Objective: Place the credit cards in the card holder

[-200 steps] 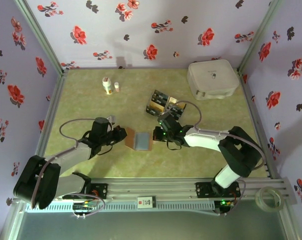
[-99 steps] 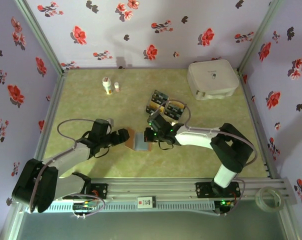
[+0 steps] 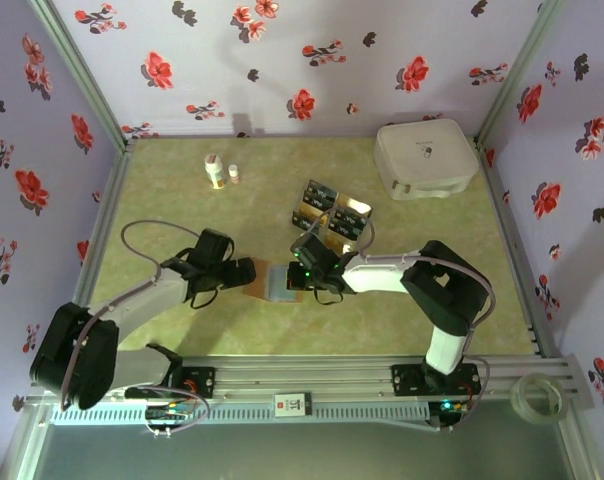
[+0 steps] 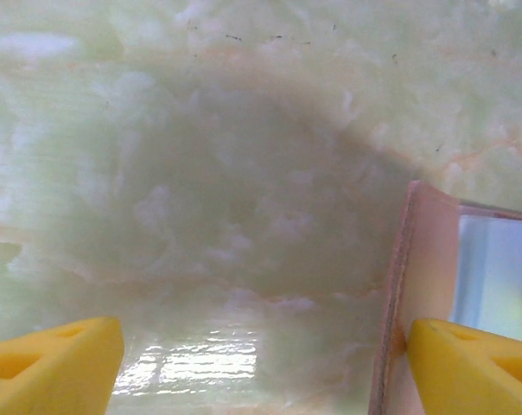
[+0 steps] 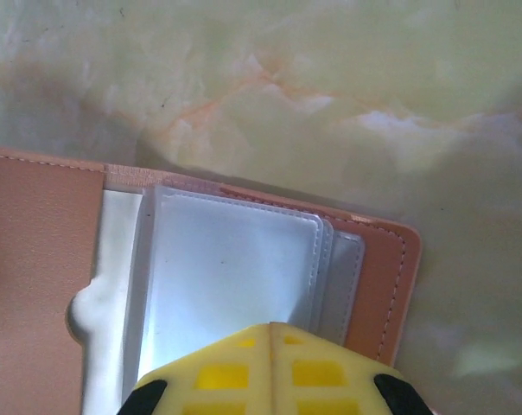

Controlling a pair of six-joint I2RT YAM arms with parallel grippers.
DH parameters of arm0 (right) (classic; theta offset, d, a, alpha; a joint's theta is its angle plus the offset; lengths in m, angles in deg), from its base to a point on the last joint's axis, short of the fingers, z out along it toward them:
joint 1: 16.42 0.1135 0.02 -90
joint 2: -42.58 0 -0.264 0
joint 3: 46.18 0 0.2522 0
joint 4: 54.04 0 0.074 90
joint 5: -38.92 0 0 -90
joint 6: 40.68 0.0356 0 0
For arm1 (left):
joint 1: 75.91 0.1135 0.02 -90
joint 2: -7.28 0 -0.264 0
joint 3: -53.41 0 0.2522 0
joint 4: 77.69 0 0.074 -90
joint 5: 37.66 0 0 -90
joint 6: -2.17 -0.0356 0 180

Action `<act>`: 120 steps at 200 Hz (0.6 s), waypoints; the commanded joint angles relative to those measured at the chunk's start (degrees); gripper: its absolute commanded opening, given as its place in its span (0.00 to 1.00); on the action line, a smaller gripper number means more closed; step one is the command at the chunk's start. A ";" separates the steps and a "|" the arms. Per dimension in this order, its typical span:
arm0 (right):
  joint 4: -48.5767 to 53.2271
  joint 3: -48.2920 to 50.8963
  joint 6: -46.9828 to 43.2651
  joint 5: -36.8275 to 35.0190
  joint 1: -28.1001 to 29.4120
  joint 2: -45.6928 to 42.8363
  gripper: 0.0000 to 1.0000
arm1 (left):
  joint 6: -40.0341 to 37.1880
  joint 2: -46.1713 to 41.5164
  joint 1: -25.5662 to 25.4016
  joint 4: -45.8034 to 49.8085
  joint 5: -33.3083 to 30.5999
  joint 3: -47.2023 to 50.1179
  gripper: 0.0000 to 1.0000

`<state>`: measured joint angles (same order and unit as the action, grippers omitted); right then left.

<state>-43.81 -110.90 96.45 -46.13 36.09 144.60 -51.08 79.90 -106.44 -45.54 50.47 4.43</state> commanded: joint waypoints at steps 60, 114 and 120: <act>-1.72 3.15 2.00 -0.56 0.26 1.62 0.00 | -3.64 7.40 -5.58 7.16 -12.71 -3.68 0.88; -2.19 3.37 2.26 -0.12 0.28 1.51 0.00 | -3.46 8.74 -6.13 6.21 -12.51 -3.82 0.97; -2.18 3.32 2.18 -0.03 0.24 1.35 0.00 | -3.74 8.24 -6.13 6.65 -12.41 -4.26 0.97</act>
<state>-48.18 -108.93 97.94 -46.11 36.09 144.60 -53.81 88.87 -111.99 -40.71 39.41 1.43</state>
